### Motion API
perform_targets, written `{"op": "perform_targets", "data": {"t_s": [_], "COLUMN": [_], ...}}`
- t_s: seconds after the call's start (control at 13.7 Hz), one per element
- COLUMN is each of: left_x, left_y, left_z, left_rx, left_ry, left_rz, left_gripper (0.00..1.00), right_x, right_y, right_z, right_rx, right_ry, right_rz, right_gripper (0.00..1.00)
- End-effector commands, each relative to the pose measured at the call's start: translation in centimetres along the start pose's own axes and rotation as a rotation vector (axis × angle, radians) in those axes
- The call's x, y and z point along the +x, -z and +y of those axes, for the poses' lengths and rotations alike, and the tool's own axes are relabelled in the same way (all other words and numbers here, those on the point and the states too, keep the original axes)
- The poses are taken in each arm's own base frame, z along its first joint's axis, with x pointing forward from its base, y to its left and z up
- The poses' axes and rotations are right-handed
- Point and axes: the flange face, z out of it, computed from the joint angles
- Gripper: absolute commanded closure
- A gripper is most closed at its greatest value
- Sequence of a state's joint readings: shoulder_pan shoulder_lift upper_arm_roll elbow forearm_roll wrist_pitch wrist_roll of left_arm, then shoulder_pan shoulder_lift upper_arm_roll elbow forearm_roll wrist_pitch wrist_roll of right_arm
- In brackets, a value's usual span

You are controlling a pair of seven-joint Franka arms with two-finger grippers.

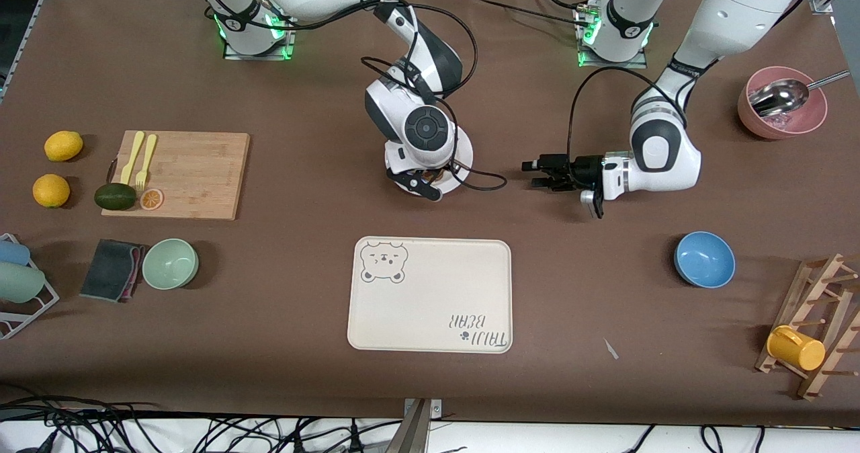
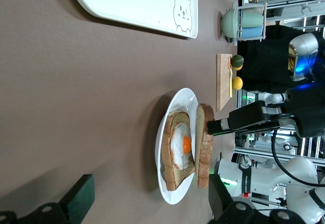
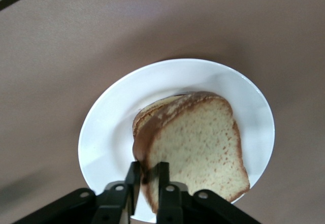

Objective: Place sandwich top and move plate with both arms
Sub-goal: 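Lower the bread onto the egg toast and open the right gripper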

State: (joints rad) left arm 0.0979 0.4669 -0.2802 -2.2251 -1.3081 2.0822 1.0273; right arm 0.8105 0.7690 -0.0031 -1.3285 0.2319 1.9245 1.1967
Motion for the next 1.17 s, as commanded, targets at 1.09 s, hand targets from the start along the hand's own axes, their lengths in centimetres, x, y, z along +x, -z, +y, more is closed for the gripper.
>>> {"op": "perform_targets", "data": {"t_s": [1.09], "left_x": [-4.4], "left_y": [-13.4], "left_z": [0.1], "left_rx": [-0.057], "left_ry": [-0.014], "left_rz": [0.099], "left_gripper": [0.02], "right_x": [16.9], "right_y": [19.5], "right_z": [16.0], "right_rx": [-0.167], "right_ry": [0.413], "right_rz": [0.122], "right_gripper": [0.01]}}
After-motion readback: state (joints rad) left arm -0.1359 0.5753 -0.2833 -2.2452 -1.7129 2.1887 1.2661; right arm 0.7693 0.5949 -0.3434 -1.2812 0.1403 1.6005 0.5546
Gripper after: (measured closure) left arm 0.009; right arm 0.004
